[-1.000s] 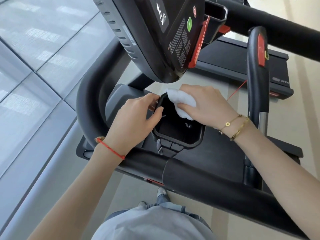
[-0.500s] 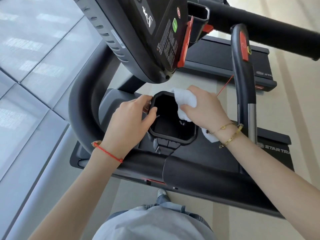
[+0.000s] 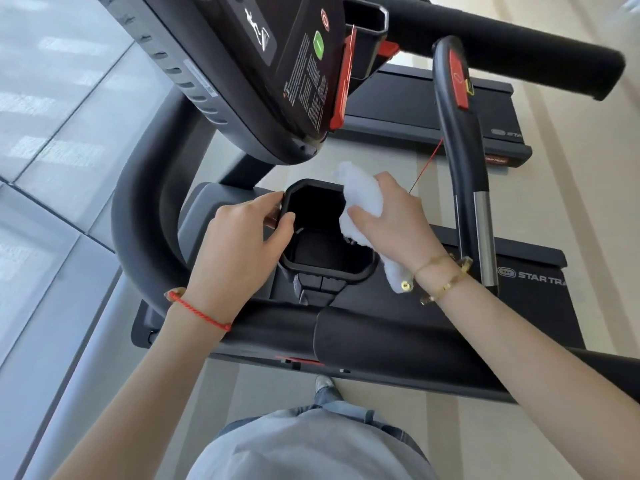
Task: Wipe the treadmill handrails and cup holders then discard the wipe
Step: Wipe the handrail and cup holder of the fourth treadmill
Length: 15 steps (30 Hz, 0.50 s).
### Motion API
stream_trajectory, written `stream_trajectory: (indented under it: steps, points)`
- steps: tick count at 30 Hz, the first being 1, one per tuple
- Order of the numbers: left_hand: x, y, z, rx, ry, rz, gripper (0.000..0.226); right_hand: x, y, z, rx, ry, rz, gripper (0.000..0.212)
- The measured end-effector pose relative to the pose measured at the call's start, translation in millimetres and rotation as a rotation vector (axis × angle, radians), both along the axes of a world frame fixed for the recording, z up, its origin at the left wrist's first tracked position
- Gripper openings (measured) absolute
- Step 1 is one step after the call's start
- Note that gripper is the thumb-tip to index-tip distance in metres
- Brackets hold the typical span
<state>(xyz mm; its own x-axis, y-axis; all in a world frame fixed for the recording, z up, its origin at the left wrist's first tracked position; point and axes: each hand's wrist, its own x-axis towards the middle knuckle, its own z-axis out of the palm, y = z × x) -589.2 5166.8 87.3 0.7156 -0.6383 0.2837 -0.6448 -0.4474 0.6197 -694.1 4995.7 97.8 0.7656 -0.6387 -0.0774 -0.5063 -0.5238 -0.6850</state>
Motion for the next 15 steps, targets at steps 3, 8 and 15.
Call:
stream_trajectory:
  steps: [3, 8, 15]
  points:
    - [-0.1, -0.1, -1.3, 0.001, 0.013, 0.019, 0.031, 1.1, 0.9, 2.1, 0.028, -0.005, -0.001, 0.024]
    - [-2.6, -0.2, -0.5, 0.0, 0.001, 0.022, 0.026, -27.4, 18.8, -4.8, 0.144, 0.01, 0.004, 0.037]
    - [-2.8, 0.8, 0.0, -0.026, -0.044, -0.008, 0.02, -17.3, 8.9, -6.1, 0.044, 0.005, 0.06, 0.034]
